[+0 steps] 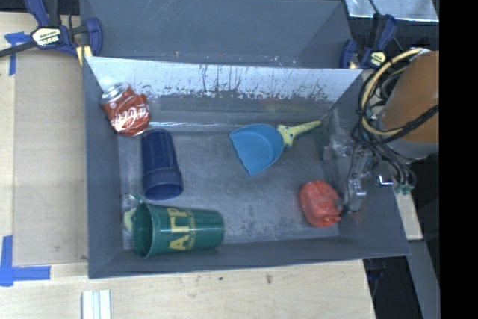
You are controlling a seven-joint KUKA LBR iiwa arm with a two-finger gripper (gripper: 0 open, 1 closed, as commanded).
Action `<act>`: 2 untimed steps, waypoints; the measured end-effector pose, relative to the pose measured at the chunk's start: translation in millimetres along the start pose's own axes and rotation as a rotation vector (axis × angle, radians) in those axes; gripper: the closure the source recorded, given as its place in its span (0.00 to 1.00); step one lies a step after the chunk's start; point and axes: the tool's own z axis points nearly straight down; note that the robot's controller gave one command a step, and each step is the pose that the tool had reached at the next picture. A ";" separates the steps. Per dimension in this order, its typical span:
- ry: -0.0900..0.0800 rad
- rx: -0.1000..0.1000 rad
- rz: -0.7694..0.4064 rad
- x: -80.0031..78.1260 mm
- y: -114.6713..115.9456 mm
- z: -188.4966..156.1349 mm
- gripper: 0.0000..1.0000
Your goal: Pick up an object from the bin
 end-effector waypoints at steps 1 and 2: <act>-0.002 0.001 -0.044 13.4 -7.1 35.7 0.00; 0.006 0.000 -0.052 18.4 -8.8 47.3 0.00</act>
Offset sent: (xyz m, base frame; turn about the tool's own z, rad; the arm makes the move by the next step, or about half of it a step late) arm -0.0176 0.0007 -0.0712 0.0886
